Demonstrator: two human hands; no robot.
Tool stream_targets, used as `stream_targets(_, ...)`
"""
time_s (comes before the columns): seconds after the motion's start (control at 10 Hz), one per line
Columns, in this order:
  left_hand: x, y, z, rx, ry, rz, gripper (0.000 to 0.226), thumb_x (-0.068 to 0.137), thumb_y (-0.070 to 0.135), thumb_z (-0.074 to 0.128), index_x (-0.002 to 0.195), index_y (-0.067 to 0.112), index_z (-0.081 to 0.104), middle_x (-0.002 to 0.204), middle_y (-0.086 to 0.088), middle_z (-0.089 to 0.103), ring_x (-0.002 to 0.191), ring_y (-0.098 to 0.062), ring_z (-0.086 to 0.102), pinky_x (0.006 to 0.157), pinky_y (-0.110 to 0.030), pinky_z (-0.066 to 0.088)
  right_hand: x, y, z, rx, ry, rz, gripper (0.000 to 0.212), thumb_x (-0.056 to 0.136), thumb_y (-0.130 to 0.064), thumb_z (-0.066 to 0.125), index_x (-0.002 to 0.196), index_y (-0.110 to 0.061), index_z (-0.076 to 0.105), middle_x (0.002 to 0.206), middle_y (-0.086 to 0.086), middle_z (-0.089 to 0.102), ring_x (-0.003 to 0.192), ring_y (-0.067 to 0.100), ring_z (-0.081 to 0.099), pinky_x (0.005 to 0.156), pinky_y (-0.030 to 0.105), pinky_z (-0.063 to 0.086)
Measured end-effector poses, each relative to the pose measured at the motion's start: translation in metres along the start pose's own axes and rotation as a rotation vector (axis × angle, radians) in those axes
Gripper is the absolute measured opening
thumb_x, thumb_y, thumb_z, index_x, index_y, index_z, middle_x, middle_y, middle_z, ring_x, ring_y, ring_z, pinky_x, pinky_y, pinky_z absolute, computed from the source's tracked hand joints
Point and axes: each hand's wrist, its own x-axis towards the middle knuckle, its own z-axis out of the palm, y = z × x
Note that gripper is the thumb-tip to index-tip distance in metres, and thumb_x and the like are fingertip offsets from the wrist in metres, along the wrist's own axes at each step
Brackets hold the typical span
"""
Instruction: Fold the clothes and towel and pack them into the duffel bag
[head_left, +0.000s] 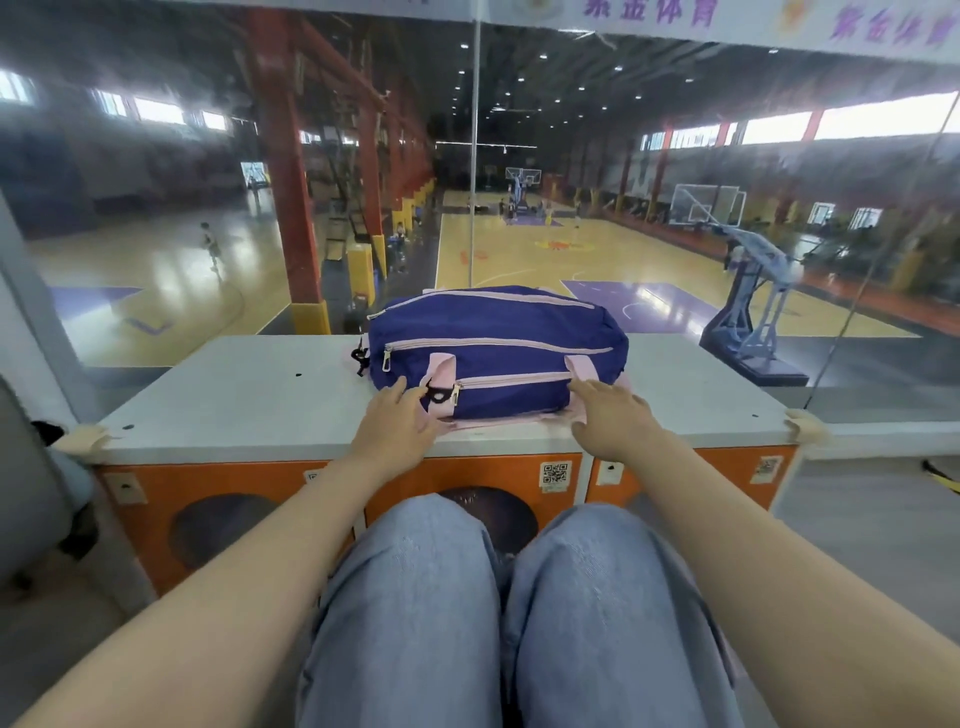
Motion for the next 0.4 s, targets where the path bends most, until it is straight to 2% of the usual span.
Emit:
stream_targets(0.1, -0.019, 0.014, -0.014, 0.102, -0.015, 0.077, 0.061, 0.100, 0.041, 0.044, 0.153, 0.020, 0.022, 0.162, -0.006, 0.016, 0.148, -0.027, 0.013, 0.119, -0.038, 0.013, -0.010, -0.004, -0.017, 0.005, 0.065, -0.049, 0.057, 0.094, -0.031, 0.054, 0.146, -0.024, 0.031, 0.149, 0.004, 0.041, 0.136, 0.029, 0.039, 0.115, 0.050, 0.029)
stream_targets(0.2, -0.026, 0.024, -0.030, 0.176, -0.004, 0.139, 0.058, 0.102, 0.039, 0.038, 0.153, 0.019, 0.020, 0.161, -0.009, 0.016, 0.149, -0.027, 0.011, 0.119, -0.035, 0.006, -0.003, -0.008, -0.031, -0.026, 0.071, -0.099, 0.063, 0.094, -0.041, 0.052, 0.150, -0.023, 0.027, 0.154, 0.005, 0.035, 0.141, 0.031, 0.032, 0.116, 0.051, 0.025)
stream_targets(0.4, 0.033, 0.028, -0.028, 0.203, 0.069, 0.218, 0.055, 0.102, 0.038, 0.034, 0.153, 0.019, 0.023, 0.161, -0.006, 0.017, 0.149, -0.027, 0.010, 0.121, -0.040, 0.008, 0.043, -0.011, -0.024, 0.030, 0.174, -0.164, 0.065, 0.096, -0.046, 0.046, 0.153, -0.026, 0.021, 0.160, 0.005, 0.021, 0.148, 0.029, 0.016, 0.119, 0.050, 0.015)
